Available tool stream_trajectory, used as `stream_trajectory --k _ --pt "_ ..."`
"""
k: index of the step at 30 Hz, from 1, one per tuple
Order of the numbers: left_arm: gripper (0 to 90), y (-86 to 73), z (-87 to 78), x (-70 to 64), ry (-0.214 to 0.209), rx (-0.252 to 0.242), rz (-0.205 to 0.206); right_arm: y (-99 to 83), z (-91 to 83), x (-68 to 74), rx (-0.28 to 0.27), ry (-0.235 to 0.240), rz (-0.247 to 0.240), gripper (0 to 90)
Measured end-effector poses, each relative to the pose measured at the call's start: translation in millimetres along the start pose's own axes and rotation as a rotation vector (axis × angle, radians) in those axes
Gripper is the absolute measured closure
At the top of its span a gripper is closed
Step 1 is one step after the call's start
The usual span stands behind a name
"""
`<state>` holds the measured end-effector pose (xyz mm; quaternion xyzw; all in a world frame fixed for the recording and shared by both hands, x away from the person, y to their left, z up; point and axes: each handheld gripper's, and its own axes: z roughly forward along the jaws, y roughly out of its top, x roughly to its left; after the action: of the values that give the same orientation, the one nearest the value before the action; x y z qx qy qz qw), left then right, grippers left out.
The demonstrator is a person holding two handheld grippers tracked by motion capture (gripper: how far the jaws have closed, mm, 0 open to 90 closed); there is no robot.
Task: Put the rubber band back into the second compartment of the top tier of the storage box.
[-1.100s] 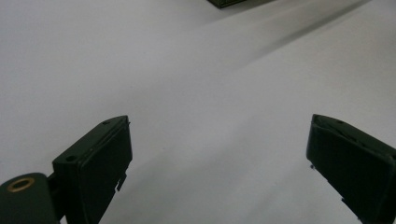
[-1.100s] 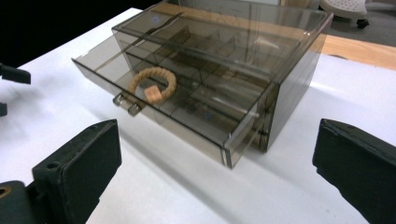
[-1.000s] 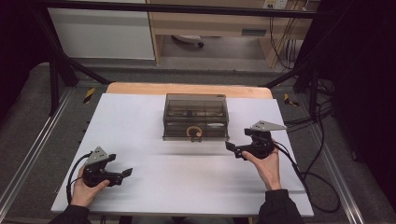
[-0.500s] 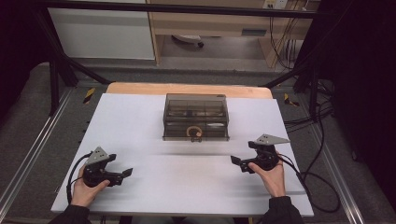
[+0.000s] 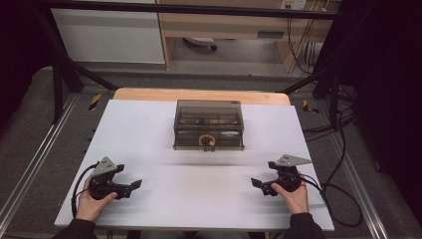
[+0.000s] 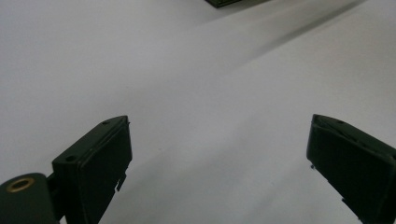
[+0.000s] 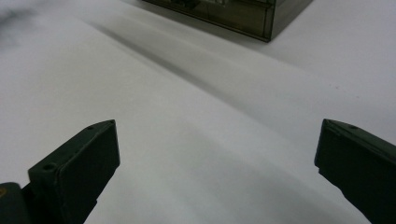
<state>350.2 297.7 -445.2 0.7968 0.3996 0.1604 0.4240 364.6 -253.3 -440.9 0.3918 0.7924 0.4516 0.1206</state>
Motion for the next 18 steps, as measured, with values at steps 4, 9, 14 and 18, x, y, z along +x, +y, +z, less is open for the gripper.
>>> stream_trajectory --k 4,9,14,18 --pt "6.3 -0.1 0.5 -0.7 -0.003 0.003 0.003 -8.3 -3.0 -3.6 0.007 -0.003 0.003 0.7" --pt "6.3 0.0 1.2 -2.0 -0.006 0.006 0.007 -16.9 -8.7 -6.5 0.004 -0.001 0.012 0.7" --pt "6.3 -0.1 1.1 -2.2 -0.008 0.010 0.014 -21.2 -13.7 -8.9 0.000 -0.001 0.025 0.7" --pt "6.3 -0.2 1.2 -2.6 -0.010 0.011 0.015 -21.8 -14.5 -10.1 0.005 -0.011 0.016 0.7"
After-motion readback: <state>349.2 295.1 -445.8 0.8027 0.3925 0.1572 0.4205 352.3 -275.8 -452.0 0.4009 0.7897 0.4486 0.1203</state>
